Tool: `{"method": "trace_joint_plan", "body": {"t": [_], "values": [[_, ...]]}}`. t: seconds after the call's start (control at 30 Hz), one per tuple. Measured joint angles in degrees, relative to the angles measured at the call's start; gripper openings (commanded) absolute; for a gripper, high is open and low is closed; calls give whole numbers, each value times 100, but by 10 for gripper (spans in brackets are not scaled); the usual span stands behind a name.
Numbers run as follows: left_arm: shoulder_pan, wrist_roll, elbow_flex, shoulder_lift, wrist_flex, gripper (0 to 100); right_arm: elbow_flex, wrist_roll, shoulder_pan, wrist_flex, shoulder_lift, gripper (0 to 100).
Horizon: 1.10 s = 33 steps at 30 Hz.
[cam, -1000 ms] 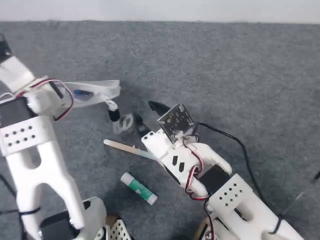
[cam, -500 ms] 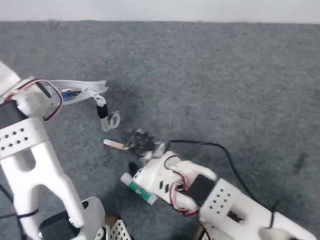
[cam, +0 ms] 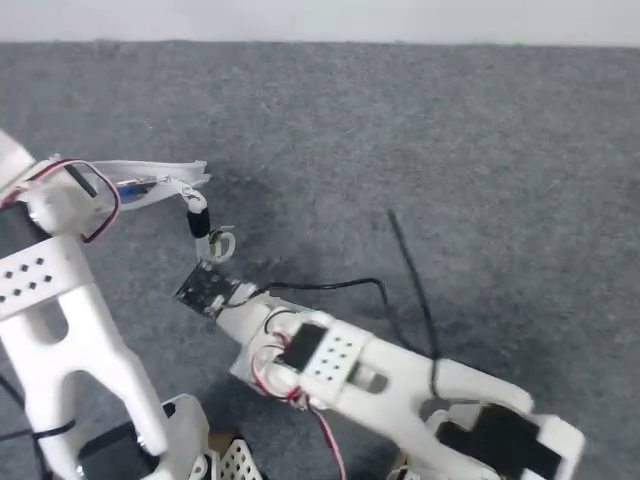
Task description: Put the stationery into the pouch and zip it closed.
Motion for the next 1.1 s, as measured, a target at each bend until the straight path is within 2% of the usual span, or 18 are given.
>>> {"method": "trace_joint_plan", "body": {"t": [0.4,0.57,0.8,1.1], "values": [[0,0,0,0,0,10,-158,-26,-290,0,765,141],[0,0,0,0,0,10,-484,-26,-281,220,1222,0],[0,0,0,0,0,10,-1011,-26,-88,949,1354,6],[0,0,0,0,0,10,-1011,-26,70,1204,1248,6]]}}
